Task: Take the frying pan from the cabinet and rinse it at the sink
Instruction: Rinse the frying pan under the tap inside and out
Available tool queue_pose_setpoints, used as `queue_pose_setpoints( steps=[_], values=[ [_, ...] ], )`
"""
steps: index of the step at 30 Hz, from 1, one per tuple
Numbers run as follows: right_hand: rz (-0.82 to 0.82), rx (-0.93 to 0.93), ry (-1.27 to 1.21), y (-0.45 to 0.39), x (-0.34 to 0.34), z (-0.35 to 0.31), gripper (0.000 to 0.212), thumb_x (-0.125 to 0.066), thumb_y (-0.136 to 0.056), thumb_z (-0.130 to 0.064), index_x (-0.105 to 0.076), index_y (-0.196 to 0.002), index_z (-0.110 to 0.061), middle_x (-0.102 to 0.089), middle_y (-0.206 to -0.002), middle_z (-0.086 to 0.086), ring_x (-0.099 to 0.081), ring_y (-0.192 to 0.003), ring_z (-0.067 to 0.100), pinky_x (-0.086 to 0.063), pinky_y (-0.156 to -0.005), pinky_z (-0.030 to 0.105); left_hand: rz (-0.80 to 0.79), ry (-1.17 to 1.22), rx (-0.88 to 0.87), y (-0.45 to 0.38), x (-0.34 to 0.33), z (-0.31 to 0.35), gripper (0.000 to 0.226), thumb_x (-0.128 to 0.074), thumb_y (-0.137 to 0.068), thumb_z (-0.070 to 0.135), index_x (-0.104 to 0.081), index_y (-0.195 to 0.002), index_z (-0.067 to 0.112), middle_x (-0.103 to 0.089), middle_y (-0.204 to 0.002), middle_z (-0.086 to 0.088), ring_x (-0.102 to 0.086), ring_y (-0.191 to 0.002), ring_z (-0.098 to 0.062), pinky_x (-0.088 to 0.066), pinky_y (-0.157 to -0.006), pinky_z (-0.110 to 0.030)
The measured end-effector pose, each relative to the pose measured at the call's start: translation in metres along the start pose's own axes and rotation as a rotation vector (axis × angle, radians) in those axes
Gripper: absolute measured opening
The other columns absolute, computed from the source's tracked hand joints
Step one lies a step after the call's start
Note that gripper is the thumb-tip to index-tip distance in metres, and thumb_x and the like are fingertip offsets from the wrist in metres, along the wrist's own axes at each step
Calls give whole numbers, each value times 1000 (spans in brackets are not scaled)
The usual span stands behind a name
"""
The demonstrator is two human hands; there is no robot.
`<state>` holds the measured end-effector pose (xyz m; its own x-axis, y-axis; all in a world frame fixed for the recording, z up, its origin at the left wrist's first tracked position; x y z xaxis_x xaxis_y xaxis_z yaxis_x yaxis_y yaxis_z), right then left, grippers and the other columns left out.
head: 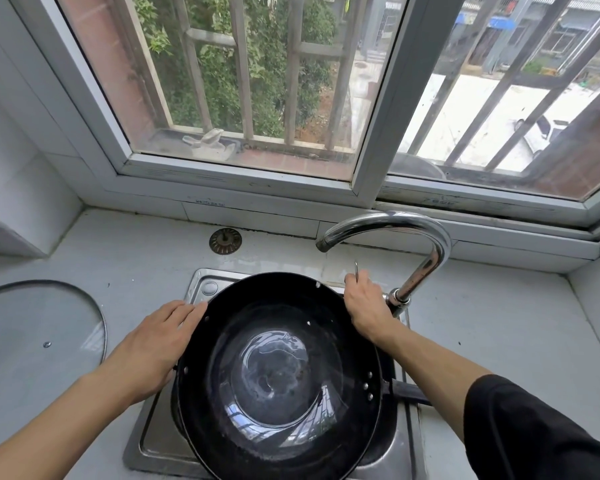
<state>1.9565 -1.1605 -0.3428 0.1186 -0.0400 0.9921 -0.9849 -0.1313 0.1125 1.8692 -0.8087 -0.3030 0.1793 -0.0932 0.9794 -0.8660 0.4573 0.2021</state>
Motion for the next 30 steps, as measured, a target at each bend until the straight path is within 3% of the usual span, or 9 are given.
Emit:
queue_pose_setpoints(
  steps=[12,20,25,30],
  values=[
    [10,28,-13,2,-1,0,37,-44,-81,15,-48,-113,-3,-46,-110,17,-51,-85,31,-43,-75,41,12,-5,11,0,0,1,109,-75,-46,4,-37,-148,9,-56,-132,-1,-52,-123,-28,-55,-89,-32],
    [29,58,-10,7,-1,2,36,-43,-84,7,-47,-119,0,-49,-109,19,-52,-85,35,-43,-74,43,-5,17,10,0,-6,-1,101,-70,-57,3,-32,-150,14,-49,-139,-1,-43,-131,-27,-51,-98,-37],
    [53,142,-8,24,1,4,51,-52,-78,2,-42,-127,-9,-45,-112,14,-44,-92,29,-41,-81,38,-27,-12,11,-3,-10,-3,98,-68,-55,3,-36,-147,14,-50,-136,-3,-43,-128,-28,-52,-96,-38],
    [67,211,-8,43,10,12,54,-49,-82,-3,-40,-135,-4,-44,-127,15,-43,-111,32,-39,-99,39,-25,-24,12,-4,-12,-3,96,-68,-52,3,-39,-144,14,-52,-133,-5,-46,-125,-29,-52,-94,-38]
  ],
)
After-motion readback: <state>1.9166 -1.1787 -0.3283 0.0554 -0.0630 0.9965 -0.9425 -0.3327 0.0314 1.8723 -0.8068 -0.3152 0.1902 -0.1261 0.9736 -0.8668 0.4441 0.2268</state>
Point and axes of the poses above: each hand's wrist, its own y-axis away from the middle knuckle, its own x-axis out of the back of the hand, z = x × y, the point moved 5 cm from there along -y, towards the middle knuckle
